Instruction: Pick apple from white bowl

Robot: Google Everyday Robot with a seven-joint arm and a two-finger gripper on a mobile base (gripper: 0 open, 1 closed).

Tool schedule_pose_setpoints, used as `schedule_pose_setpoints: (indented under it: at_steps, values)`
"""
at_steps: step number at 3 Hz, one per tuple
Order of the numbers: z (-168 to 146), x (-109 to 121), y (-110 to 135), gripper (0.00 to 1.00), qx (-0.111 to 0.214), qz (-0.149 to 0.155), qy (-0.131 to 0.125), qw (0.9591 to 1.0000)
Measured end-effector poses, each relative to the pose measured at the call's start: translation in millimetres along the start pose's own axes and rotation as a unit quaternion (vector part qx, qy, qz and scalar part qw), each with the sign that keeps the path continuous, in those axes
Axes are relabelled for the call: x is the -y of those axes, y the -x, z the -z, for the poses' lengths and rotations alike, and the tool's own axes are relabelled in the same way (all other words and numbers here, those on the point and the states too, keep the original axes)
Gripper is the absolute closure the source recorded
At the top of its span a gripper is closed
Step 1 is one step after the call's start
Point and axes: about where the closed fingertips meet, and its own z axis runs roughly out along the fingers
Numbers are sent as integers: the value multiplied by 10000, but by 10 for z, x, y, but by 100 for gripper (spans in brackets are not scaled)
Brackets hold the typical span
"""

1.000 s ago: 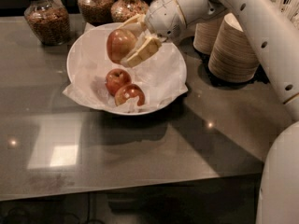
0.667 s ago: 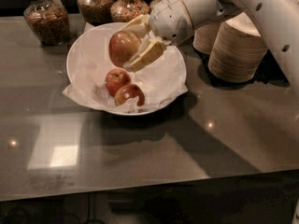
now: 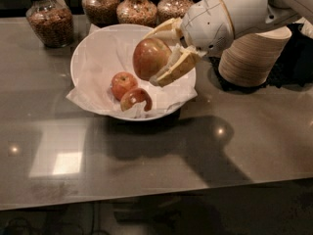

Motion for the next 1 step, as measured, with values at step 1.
schedule_pose_setpoints:
  at_steps: [1]
  values:
    - [0, 0, 0, 100, 0, 0, 0, 10000]
